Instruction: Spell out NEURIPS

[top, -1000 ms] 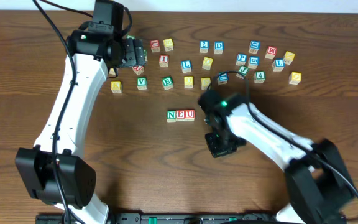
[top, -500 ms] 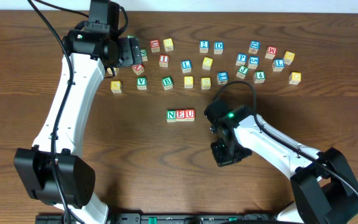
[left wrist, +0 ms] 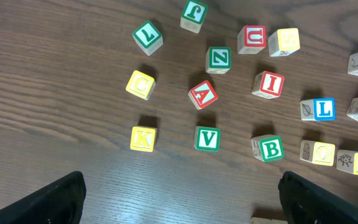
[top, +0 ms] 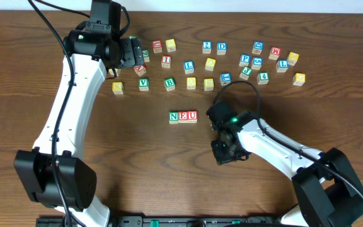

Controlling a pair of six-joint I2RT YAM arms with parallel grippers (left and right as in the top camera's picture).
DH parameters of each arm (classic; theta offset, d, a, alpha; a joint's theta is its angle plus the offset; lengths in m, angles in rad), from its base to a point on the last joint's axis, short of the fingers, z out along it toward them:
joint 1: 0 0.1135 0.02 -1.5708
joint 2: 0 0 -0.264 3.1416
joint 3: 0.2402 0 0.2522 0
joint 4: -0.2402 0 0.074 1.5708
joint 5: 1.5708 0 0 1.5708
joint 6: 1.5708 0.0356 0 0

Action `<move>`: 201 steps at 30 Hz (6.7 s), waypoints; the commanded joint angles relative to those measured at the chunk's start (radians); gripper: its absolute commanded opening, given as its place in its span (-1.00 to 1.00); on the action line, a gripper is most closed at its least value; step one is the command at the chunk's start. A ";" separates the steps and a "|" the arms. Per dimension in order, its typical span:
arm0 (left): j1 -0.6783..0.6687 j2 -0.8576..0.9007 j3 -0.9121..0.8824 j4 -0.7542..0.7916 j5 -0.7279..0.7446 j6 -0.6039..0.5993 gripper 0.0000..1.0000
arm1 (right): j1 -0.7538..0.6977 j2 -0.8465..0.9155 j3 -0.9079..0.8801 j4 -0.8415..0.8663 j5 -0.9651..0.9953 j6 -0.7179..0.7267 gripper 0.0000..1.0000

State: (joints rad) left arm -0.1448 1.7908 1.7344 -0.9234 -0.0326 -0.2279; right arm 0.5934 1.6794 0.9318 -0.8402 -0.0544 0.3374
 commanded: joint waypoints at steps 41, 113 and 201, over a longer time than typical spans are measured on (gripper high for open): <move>0.003 0.005 0.017 -0.003 -0.013 0.013 0.96 | -0.063 0.008 0.004 0.206 0.028 -0.205 -0.98; 0.003 0.005 0.017 -0.010 -0.013 0.013 0.96 | -0.098 0.155 0.240 0.100 0.233 0.169 -0.98; 0.003 0.005 0.017 -0.014 -0.013 0.013 0.96 | -0.410 0.151 0.288 -0.050 -0.084 -0.097 -0.98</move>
State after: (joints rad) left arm -0.1448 1.7908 1.7344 -0.9344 -0.0326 -0.2276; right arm 0.1856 1.8420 1.2224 -0.8921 -0.1230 0.2619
